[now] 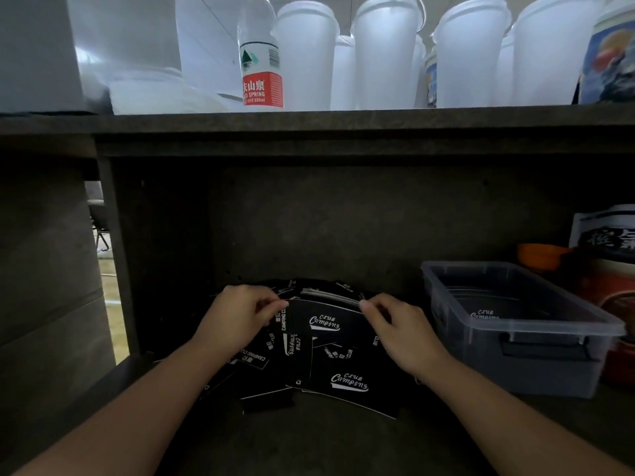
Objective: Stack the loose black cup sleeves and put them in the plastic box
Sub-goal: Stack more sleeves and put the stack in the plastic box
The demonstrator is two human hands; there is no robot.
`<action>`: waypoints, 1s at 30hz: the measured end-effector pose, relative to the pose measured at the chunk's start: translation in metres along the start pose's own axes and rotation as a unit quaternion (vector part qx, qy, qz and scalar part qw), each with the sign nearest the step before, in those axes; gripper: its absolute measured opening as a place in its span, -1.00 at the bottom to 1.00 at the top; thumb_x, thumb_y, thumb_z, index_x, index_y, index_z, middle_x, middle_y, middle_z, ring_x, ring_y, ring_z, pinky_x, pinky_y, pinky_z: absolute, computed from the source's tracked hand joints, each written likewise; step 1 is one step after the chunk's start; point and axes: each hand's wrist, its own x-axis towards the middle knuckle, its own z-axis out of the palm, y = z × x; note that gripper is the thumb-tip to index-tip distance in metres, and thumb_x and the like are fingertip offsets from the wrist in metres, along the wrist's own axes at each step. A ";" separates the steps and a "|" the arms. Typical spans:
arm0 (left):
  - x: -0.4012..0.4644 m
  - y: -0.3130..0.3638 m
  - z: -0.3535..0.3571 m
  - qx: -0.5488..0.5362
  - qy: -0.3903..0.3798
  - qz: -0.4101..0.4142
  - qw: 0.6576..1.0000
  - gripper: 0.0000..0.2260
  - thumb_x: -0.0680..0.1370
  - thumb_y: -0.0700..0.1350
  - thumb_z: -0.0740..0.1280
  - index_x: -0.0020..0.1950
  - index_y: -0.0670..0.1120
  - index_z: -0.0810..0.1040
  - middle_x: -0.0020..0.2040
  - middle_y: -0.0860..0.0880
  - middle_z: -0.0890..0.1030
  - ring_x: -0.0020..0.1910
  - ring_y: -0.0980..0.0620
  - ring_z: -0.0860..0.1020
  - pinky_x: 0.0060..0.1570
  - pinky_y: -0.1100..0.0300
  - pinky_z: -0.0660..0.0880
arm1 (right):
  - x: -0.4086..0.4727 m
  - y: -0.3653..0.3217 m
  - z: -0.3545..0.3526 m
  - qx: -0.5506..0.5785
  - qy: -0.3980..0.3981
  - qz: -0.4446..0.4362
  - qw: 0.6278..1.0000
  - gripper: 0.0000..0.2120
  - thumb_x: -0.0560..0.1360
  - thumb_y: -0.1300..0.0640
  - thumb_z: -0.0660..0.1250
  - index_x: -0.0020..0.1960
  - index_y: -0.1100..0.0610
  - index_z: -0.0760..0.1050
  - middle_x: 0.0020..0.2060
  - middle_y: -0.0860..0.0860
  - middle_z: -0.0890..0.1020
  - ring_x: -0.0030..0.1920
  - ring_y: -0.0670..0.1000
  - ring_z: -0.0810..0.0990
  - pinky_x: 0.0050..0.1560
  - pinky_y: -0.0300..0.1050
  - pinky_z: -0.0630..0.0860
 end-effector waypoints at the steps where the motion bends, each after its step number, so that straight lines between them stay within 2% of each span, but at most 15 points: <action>1: -0.001 0.001 0.002 0.002 0.017 -0.008 1.000 -0.84 0.51 0.07 0.40 -0.20 0.04 0.66 -0.41 0.10 0.60 -0.36 0.19 0.59 -0.22 0.20 0.57 | 0.000 0.000 0.001 -0.009 -0.008 -0.008 1.000 -0.81 0.57 -0.11 0.26 0.02 -0.02 0.55 -0.16 -0.12 0.65 -0.14 -0.19 0.60 -0.09 -0.25 0.51; 3: -0.002 0.006 0.007 0.008 0.044 -0.017 0.999 -0.79 0.47 0.12 0.42 -0.33 0.08 0.59 -0.44 0.11 0.57 -0.40 0.20 0.56 -0.29 0.21 0.54 | 0.001 0.001 0.002 -0.034 -0.015 -0.020 0.999 -0.85 0.53 -0.03 0.36 0.07 -0.02 0.55 -0.11 -0.13 0.65 -0.12 -0.20 0.60 -0.06 -0.30 0.50; 6: -0.002 0.010 0.011 0.049 0.072 -0.021 0.996 -0.61 0.45 0.21 0.39 -0.47 0.04 0.42 -0.53 0.08 0.47 -0.52 0.17 0.46 -0.45 0.22 0.43 | 0.001 0.001 0.002 -0.053 0.000 -0.019 0.998 -0.85 0.55 0.10 0.35 0.11 0.02 0.56 -0.08 -0.08 0.66 -0.09 -0.13 0.61 -0.10 -0.35 0.45; 8: 0.000 0.008 0.008 0.068 0.082 -0.050 0.993 -0.56 0.48 0.25 0.32 -0.46 -0.01 0.43 -0.54 0.04 0.46 -0.52 0.13 0.46 -0.46 0.21 0.41 | 0.001 0.000 -0.001 -0.044 0.030 -0.008 0.999 -0.87 0.57 0.13 0.32 0.11 0.04 0.54 -0.11 -0.07 0.65 -0.11 -0.09 0.62 -0.15 -0.32 0.45; 11: 0.001 -0.004 0.002 0.062 0.070 -0.093 0.991 -0.63 0.50 0.26 0.28 -0.33 0.02 0.56 -0.43 0.06 0.56 -0.38 0.11 0.56 -0.32 0.16 0.54 | 0.001 0.002 -0.003 -0.031 0.070 0.007 0.997 -0.90 0.59 0.16 0.28 0.08 0.06 0.52 -0.20 -0.07 0.62 -0.19 -0.08 0.61 -0.28 -0.36 0.40; 13: 0.001 -0.012 0.001 0.024 0.019 -0.081 0.996 -0.71 0.44 0.30 0.32 -0.18 0.10 0.62 -0.27 0.14 0.62 -0.22 0.21 0.58 -0.18 0.22 0.54 | 0.001 0.004 -0.002 -0.056 0.061 0.013 0.996 -0.90 0.59 0.16 0.27 0.09 0.07 0.52 -0.14 -0.02 0.64 -0.13 -0.05 0.61 -0.23 -0.30 0.40; 14: 0.001 -0.014 0.001 -0.004 -0.018 -0.055 0.998 -0.68 0.38 0.36 0.33 -0.10 0.16 0.62 -0.16 0.19 0.62 -0.12 0.25 0.57 -0.10 0.28 0.51 | 0.000 0.006 0.000 -0.072 0.044 0.018 0.996 -0.89 0.59 0.15 0.27 0.10 0.08 0.51 -0.08 0.01 0.66 -0.07 -0.02 0.62 -0.17 -0.27 0.40; 17: 0.000 -0.006 -0.003 -0.083 -0.124 0.033 0.988 -0.41 0.18 0.51 0.34 0.13 0.28 0.54 0.16 0.29 0.50 0.14 0.34 0.45 0.13 0.35 0.39 | 0.000 0.008 0.001 -0.093 0.012 0.032 0.995 -0.84 0.58 0.16 0.27 0.15 0.09 0.49 0.00 0.07 0.66 0.03 0.06 0.62 -0.08 -0.25 0.40; 18: -0.001 -0.002 -0.005 -0.091 -0.166 0.043 0.981 -0.31 0.15 0.49 0.39 0.23 0.30 0.47 0.28 0.32 0.41 0.25 0.37 0.37 0.24 0.31 0.33 | -0.001 0.008 0.001 -0.092 0.011 0.033 0.995 -0.84 0.58 0.16 0.28 0.16 0.09 0.49 0.01 0.07 0.66 0.04 0.06 0.62 -0.07 -0.25 0.39; 20: -0.004 0.004 -0.010 -0.060 -0.275 0.022 0.959 -0.07 0.14 0.37 0.52 0.45 0.31 0.23 0.49 0.33 0.07 0.46 0.30 0.08 0.44 0.17 0.16 | -0.001 0.008 0.001 -0.091 0.011 0.036 0.995 -0.83 0.58 0.17 0.28 0.17 0.10 0.49 0.02 0.07 0.66 0.05 0.06 0.62 -0.06 -0.25 0.39; 21: -0.006 0.005 -0.010 -0.022 -0.336 -0.002 0.941 0.03 0.16 0.31 0.55 0.52 0.27 0.07 0.50 0.34 -0.10 0.47 0.25 -0.06 0.48 0.10 0.08 | 0.000 0.008 0.000 -0.092 0.012 0.036 0.995 -0.82 0.58 0.18 0.27 0.17 0.10 0.49 0.02 0.07 0.65 0.06 0.06 0.61 -0.05 -0.25 0.40; 23: -0.011 0.002 -0.009 0.047 -0.416 -0.041 0.907 0.13 0.21 0.29 0.54 0.57 0.20 -0.12 0.51 0.28 -0.25 0.49 0.16 -0.21 0.50 0.04 -0.02 | 0.000 0.008 0.001 -0.092 0.008 0.038 0.995 -0.82 0.58 0.18 0.27 0.18 0.10 0.49 0.03 0.07 0.65 0.07 0.06 0.61 -0.03 -0.24 0.41; 25: -0.012 -0.001 -0.008 0.060 -0.422 -0.054 0.903 0.11 0.22 0.36 0.48 0.57 0.18 -0.13 0.56 0.21 -0.22 0.52 0.12 -0.21 0.51 0.06 -0.01 | 0.001 0.008 0.001 -0.091 0.006 0.042 0.995 -0.82 0.58 0.19 0.27 0.18 0.10 0.49 0.04 0.07 0.65 0.07 0.07 0.61 -0.02 -0.23 0.43; 28: -0.009 -0.002 -0.009 0.058 -0.363 -0.020 0.930 -0.18 0.40 0.29 0.41 0.55 0.20 0.08 0.56 0.17 0.04 0.52 0.17 -0.02 0.45 0.25 0.04 | 0.000 0.006 0.001 -0.085 0.006 0.047 0.995 -0.80 0.58 0.20 0.27 0.20 0.11 0.50 0.05 0.06 0.65 0.09 0.05 0.60 0.00 -0.25 0.43; 30: -0.008 0.000 -0.009 0.023 -0.346 -0.002 0.938 -0.26 0.36 0.34 0.39 0.48 0.30 0.18 0.53 0.23 0.11 0.51 0.22 0.02 0.42 0.29 0.05 | 0.000 0.006 0.001 -0.074 0.007 0.048 0.996 -0.79 0.58 0.21 0.26 0.21 0.10 0.51 0.06 0.05 0.65 0.09 0.03 0.60 0.04 -0.23 0.46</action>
